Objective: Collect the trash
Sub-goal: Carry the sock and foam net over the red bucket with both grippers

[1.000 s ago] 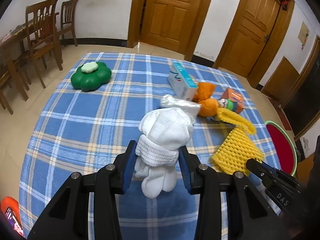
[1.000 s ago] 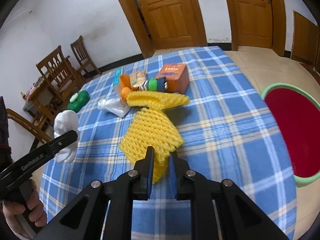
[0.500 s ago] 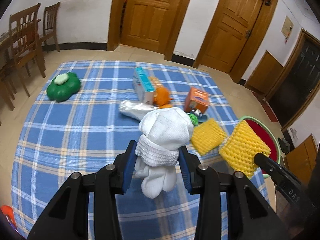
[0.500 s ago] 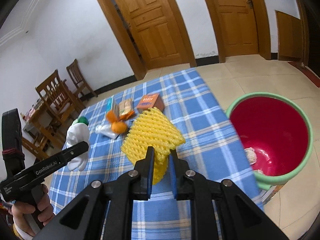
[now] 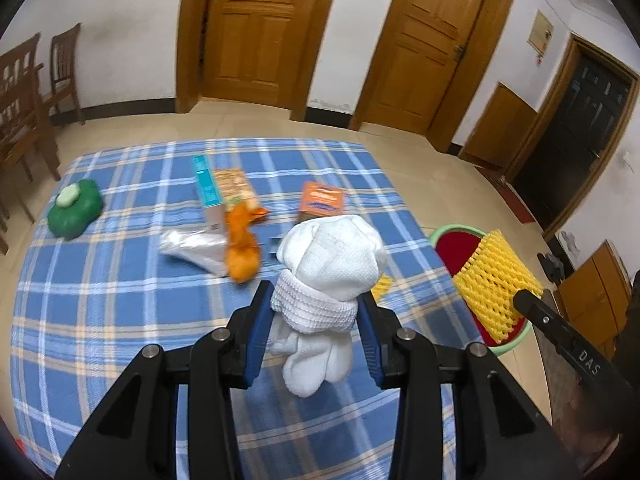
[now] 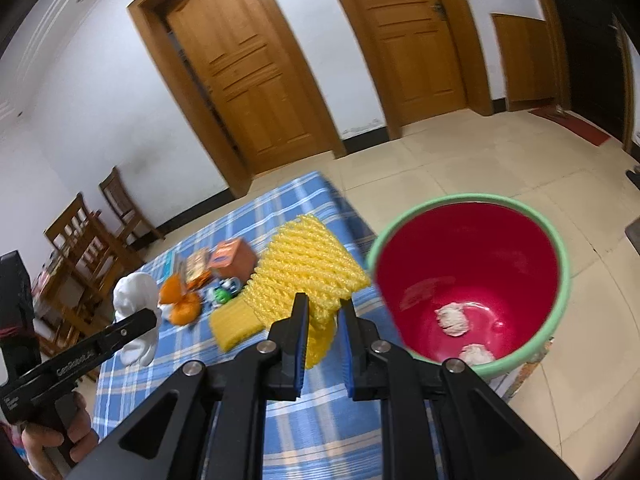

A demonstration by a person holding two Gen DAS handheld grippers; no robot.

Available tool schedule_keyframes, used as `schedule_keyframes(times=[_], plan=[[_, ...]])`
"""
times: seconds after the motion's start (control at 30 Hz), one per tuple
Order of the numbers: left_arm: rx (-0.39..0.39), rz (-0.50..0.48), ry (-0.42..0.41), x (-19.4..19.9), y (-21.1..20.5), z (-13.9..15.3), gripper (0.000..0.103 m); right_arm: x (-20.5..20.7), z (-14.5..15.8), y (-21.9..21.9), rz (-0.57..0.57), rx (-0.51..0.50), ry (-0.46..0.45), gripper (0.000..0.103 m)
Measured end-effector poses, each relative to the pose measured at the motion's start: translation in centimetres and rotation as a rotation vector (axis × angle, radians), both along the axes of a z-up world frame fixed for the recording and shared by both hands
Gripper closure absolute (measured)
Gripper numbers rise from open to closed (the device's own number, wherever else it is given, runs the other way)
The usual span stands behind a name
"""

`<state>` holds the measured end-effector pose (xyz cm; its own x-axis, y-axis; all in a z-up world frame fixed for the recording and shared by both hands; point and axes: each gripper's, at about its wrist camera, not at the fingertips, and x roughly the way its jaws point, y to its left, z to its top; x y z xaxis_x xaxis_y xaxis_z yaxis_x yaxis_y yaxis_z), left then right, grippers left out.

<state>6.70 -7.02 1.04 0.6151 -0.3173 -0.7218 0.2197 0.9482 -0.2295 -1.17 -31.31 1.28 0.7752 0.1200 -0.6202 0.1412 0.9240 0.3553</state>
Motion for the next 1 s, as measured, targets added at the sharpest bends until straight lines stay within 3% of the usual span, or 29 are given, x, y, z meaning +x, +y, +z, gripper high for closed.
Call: schedule_keyframes(times=[0.5,1.0], plan=[[0.04,-0.167,-0.006,1.5,-8.7,0.3,0.062,-0.2,-1.4,-6.6,-0.177,0.016,0.02,0.086],[0.095,-0.316,0.023,3.5,-17.0,-2.1,0.062,0.0,-4.1,-11.6,-0.297,0.04,0.086,0.085]])
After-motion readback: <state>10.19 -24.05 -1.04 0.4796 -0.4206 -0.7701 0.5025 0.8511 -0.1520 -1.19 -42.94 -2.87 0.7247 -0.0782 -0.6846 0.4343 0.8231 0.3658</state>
